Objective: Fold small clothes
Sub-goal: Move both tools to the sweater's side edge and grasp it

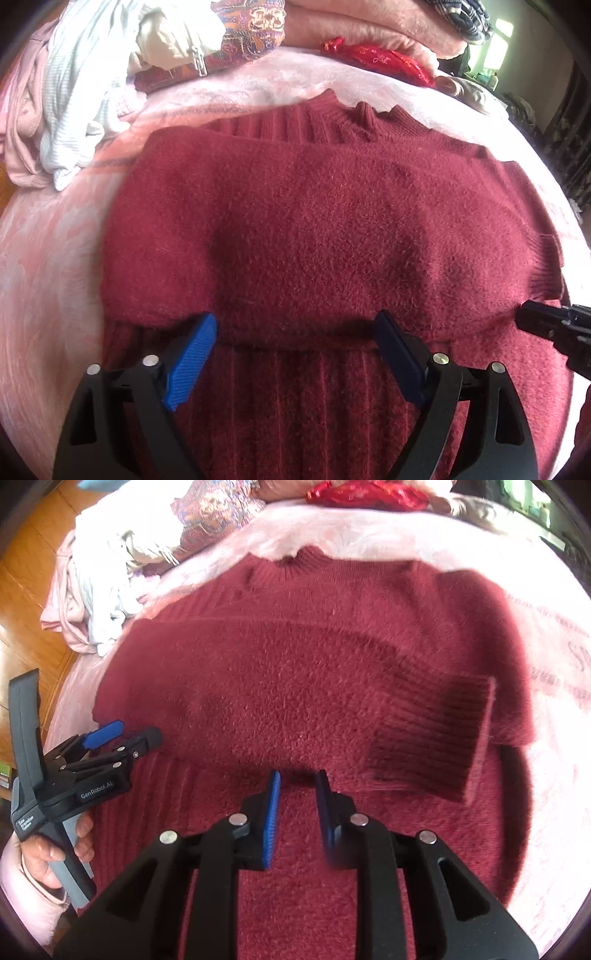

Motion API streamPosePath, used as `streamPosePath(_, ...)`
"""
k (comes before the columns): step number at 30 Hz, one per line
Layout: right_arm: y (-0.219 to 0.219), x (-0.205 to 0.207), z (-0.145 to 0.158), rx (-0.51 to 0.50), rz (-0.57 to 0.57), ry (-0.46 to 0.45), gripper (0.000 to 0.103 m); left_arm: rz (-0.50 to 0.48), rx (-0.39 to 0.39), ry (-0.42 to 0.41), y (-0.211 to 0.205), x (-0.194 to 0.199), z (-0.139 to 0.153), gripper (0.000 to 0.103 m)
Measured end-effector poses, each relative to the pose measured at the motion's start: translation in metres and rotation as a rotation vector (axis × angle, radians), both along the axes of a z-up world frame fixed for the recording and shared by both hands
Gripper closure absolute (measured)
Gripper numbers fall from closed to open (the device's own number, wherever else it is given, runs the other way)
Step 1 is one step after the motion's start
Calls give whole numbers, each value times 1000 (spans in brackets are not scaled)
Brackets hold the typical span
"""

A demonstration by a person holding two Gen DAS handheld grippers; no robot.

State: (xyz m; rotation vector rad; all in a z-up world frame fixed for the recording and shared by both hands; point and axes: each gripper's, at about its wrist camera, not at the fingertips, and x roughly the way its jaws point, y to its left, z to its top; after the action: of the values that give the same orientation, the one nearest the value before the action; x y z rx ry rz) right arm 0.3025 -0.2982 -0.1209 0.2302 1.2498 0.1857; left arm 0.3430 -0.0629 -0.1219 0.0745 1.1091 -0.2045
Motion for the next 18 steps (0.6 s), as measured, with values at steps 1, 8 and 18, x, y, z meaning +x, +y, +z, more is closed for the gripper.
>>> streamPosePath(1, 0, 2, -5, 2, -4, 10, 84, -1, 7, -4, -1, 1, -2, 12)
streamPosePath(8, -20, -17, 8, 106, -31, 6, 79, 12, -48, 16, 10, -5, 8, 12)
streamPosePath(18, -43, -160, 31, -45, -26, 1, 60, 68, -19, 5, 97, -102, 38, 11)
